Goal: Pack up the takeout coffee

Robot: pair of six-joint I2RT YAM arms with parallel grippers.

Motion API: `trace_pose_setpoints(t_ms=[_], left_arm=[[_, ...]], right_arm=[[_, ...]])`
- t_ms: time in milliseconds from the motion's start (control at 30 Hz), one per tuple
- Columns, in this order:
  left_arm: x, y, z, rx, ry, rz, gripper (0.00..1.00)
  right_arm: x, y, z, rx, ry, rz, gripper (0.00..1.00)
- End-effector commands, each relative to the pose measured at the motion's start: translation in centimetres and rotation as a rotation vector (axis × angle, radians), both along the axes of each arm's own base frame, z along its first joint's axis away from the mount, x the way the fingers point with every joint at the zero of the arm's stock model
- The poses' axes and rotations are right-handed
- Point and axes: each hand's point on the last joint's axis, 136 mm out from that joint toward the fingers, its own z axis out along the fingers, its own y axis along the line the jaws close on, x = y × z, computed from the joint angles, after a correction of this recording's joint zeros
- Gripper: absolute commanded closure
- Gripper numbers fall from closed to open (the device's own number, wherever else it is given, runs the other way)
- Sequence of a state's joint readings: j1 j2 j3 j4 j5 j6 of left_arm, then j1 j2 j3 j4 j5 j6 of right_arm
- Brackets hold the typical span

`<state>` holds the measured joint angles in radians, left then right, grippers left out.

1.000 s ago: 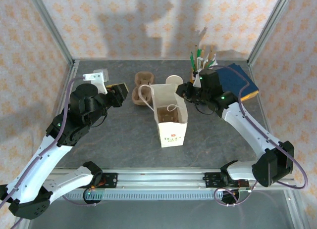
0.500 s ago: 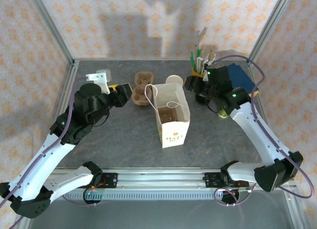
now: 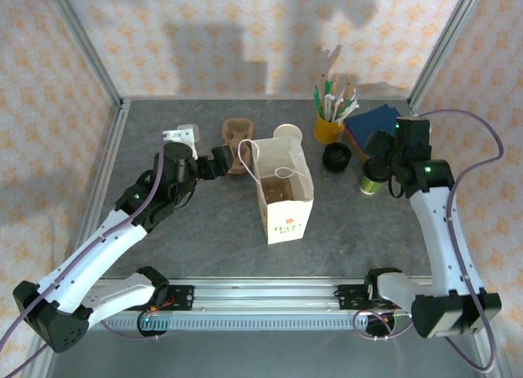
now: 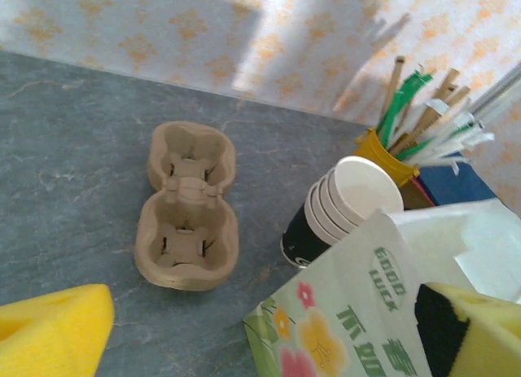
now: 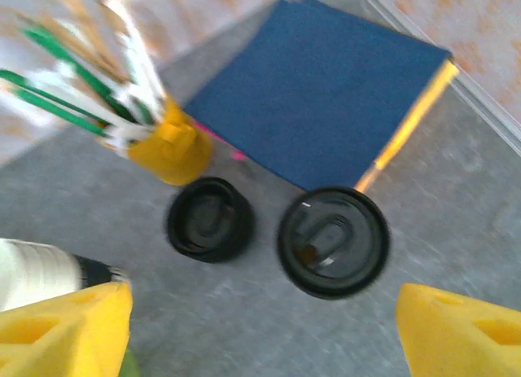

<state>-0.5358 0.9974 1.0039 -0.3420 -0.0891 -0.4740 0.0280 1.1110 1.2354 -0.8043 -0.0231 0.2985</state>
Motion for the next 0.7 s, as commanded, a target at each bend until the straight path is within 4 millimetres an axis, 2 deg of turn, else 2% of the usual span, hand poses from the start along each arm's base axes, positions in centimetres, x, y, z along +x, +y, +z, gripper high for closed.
trace_pose_setpoints(t_ms=[0,167,300,367,667], left_arm=[[0.9,1.7,1.6,-0.015,-0.087,0.094,0.01],[1.3,3.8,1.8,0.066,-0.125,0.168,0.01],[1.3,5.1,2.0,0.135,-0.144,0.199,0.01],[1.1,5.4,1.8,0.134,-0.149,0.210,0.01],[0.5,5.4,1.7,0.085,-0.200,0.197,0.01]], right_arm=[[-1.3,-0.8,-3.8,0.002,0.167,0.024,0.15],[-0.7,0.3,-7.6,0.072,0.327,0.129,0.14],[0.1,0.2,-8.2,0.059,0.345,0.159,0.11],[0.1,-0.9,-8.8,0.026,0.389,0.111,0.10],[0.5,-2.7,-10.4,0.004,0.485,0.068,0.08]])
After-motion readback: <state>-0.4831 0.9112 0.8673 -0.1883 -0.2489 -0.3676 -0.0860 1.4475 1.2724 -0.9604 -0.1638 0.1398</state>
